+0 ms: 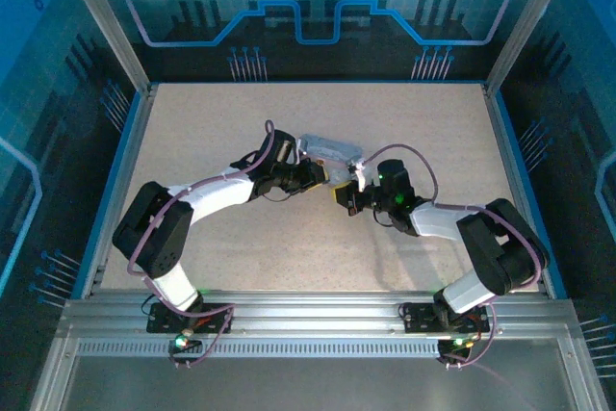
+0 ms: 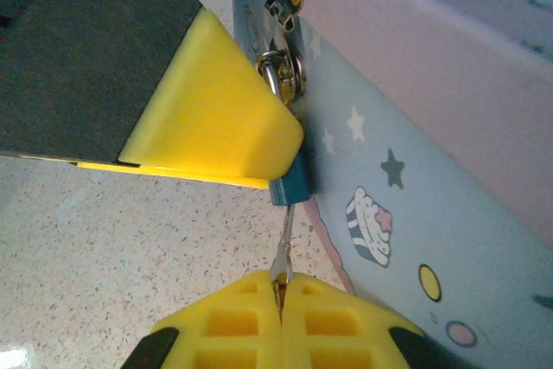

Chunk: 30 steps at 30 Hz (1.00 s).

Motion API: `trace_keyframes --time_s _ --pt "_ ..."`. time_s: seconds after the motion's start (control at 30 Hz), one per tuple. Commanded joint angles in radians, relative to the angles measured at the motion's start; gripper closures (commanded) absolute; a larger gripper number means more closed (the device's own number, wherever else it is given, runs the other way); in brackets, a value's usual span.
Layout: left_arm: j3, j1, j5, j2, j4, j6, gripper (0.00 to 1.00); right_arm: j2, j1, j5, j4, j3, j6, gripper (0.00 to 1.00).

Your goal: Unlock the padlock with the key

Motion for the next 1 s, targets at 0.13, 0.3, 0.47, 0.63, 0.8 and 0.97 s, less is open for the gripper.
trace_keyframes --time_s 0.13,0.3,0.47,0.63,0.8,0.97 --pt "-0.017 -0.019 0.098 -0.027 0.0 0.008 0.82 0.029 -0.025 0.032 0.055 0.033 0.0 1.0" --pt "-0.017 -0.02 0.101 -0.025 -0.001 0.007 0.82 0.029 -0.003 0.064 0.024 0.053 -0.031 1.0" --pt "-0.016 -0.018 0.1 -0.018 -0.004 0.009 0.82 0.026 0.014 0.079 0.008 0.075 -0.05 1.0" --pt "-0.023 -0.019 0.099 -0.015 0.002 0.009 0.83 0.02 0.005 0.054 0.039 0.071 -0.023 1.0" --pt "-0.03 -0.019 0.095 -0.011 0.013 0.008 0.83 0.019 -0.014 0.004 0.045 0.067 0.011 1.0" --pt "-0.03 -0.019 0.098 -0.005 0.016 0.004 0.82 -0.002 -0.004 0.043 -0.01 0.062 -0.01 1.0"
